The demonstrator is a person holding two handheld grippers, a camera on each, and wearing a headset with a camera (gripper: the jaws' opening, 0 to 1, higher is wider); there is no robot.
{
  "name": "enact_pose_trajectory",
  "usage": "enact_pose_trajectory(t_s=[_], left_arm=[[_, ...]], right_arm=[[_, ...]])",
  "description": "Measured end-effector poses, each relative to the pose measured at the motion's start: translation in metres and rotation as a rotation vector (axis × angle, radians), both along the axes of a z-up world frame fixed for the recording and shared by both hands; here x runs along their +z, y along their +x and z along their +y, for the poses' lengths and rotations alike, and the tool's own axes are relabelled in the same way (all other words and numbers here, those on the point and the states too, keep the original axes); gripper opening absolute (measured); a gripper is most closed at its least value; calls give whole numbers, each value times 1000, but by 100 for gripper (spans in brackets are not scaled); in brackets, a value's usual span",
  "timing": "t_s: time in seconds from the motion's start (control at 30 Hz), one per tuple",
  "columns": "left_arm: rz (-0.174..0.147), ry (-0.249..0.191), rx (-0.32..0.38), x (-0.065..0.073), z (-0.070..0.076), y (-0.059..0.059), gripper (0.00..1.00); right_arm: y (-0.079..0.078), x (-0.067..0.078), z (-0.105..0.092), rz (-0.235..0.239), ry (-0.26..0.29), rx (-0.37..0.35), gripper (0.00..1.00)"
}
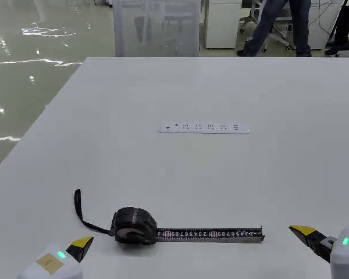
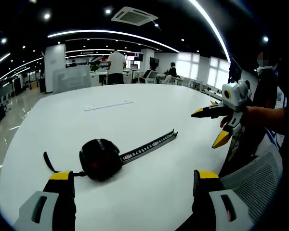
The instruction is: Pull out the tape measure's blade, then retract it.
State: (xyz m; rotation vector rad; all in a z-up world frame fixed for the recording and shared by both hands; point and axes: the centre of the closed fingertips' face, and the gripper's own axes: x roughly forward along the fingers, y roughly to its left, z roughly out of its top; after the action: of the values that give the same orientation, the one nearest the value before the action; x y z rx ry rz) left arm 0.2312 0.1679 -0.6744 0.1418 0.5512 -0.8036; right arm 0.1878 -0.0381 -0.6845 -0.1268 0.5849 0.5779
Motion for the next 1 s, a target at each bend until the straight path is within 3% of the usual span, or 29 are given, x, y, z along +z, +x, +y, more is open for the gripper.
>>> enact_pose_trajectory(t_s=[0.5,0.57,1.0], left_arm=[[2,14,25,-4,-2,2,100],[5,13,76,-8,0,7,100],[5,13,147,-18,0,19,100]], right_arm=[[-3,-8,-1,9,-13,28,98],[-8,-19,-7,8,-22,60,97],[-12,-27,-13,-26,-1,149,91]])
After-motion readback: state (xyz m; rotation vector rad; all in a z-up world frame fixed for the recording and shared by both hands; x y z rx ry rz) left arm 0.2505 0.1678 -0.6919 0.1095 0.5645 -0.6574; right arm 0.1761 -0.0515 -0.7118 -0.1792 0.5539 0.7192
